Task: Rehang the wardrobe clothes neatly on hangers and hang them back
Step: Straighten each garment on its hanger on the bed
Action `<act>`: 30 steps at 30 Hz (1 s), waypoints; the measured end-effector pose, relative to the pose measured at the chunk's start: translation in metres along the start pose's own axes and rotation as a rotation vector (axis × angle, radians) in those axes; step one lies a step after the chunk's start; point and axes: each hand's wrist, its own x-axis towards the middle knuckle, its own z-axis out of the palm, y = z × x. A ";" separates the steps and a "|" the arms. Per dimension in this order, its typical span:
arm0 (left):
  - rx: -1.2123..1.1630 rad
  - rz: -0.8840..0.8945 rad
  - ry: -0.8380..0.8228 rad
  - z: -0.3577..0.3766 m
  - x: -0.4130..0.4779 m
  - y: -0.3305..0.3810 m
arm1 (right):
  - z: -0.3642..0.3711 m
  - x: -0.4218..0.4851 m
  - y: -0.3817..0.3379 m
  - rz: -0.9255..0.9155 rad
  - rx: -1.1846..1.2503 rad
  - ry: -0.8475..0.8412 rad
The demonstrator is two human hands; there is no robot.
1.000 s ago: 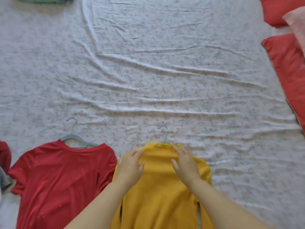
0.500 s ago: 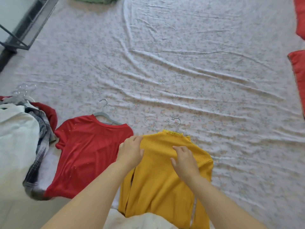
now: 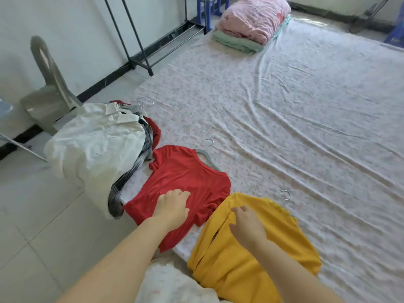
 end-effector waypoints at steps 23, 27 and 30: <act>-0.217 -0.175 0.020 -0.038 -0.044 -0.395 | 0.077 0.068 -0.371 -0.103 -0.144 0.011; -0.237 -0.190 0.037 -0.048 -0.023 -0.431 | 0.074 0.099 -0.405 -0.106 -0.164 0.003; -0.245 -0.186 0.025 -0.057 -0.001 -0.452 | 0.073 0.128 -0.425 -0.116 -0.159 -0.006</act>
